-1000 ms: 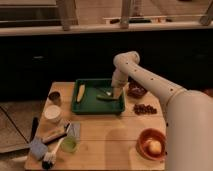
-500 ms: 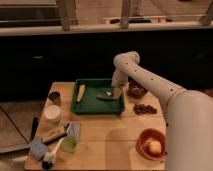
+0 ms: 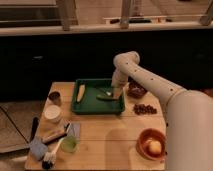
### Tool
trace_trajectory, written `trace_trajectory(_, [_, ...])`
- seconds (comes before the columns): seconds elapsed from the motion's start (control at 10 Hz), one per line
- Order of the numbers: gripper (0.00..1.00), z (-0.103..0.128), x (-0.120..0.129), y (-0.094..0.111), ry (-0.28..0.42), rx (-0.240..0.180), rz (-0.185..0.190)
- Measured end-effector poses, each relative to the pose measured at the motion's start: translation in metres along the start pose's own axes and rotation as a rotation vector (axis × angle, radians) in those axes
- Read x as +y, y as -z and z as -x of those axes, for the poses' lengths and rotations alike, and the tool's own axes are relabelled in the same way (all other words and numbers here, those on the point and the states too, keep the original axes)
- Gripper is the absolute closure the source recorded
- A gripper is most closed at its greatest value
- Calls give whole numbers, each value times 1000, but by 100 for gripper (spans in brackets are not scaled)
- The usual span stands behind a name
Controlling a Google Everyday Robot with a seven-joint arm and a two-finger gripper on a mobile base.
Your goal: Place pepper in tray
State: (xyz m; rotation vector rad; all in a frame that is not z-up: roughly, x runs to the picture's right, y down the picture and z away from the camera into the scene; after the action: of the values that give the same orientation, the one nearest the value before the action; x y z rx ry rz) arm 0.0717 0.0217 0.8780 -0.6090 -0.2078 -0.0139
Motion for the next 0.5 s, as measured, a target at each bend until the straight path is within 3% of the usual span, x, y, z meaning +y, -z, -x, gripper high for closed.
trace_trajectory(0.5, [38, 0, 0, 0, 0, 0, 0])
